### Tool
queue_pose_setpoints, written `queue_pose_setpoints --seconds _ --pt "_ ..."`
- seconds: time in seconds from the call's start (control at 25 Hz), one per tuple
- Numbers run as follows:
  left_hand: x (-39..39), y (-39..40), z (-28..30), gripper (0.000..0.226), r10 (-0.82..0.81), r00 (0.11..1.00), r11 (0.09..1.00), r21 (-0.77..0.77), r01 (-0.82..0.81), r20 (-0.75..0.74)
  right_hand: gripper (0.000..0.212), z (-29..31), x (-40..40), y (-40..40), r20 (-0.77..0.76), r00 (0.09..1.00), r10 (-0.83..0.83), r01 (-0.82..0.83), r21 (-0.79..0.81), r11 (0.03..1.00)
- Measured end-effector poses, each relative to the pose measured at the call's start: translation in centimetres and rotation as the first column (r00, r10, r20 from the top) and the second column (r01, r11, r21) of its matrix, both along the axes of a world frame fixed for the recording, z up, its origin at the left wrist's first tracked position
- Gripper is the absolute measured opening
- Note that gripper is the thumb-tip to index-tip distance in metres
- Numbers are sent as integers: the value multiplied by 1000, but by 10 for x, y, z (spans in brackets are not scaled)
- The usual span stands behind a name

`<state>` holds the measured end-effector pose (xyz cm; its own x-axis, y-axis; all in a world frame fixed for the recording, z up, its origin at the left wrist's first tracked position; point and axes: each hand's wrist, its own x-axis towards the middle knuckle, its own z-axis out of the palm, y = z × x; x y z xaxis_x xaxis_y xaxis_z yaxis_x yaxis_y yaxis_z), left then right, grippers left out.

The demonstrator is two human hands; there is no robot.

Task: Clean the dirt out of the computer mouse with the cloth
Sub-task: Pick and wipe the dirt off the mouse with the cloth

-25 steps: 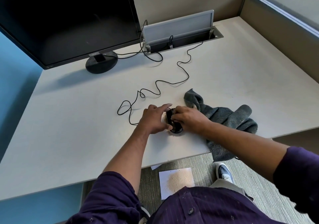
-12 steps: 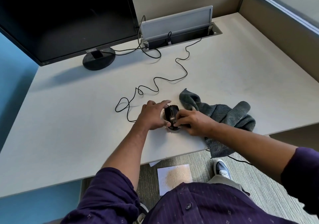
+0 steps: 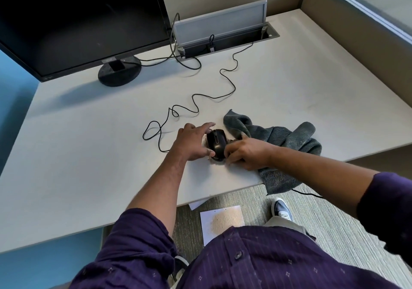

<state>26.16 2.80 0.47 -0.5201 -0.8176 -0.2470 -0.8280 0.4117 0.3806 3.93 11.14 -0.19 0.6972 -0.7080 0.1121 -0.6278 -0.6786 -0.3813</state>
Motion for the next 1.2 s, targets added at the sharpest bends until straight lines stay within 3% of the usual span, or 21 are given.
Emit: queue_pose_setpoints --seconds 0.12,0.28,0.4,0.64,0.76,0.92,1.2 --pt "2 2 0 100 35 999 999 17 -35 -19 20 3 7 -3 165 969 -185 180 47 983" --pt "0 6 3 99 51 999 999 12 -51 -18 18 2 11 -14 189 915 -357 343 102 934" --pt "0 6 3 99 55 998 998 9 -55 -21 17 4 15 -33 109 854 -508 492 142 859" --pt "-2 6 4 98 42 999 999 -1 -42 -1 17 13 8 -48 -8 917 -400 394 184 900" --pt "-2 6 5 98 37 999 999 -9 -37 13 19 12 16 -61 -50 875 -482 484 135 865" --pt "-2 7 5 99 57 998 998 4 -57 12 15 16 11 -74 68 791 -608 592 167 789" --pt "-4 4 6 101 41 998 999 12 -42 43 20 7 2 -60 11 921 -389 384 142 912"
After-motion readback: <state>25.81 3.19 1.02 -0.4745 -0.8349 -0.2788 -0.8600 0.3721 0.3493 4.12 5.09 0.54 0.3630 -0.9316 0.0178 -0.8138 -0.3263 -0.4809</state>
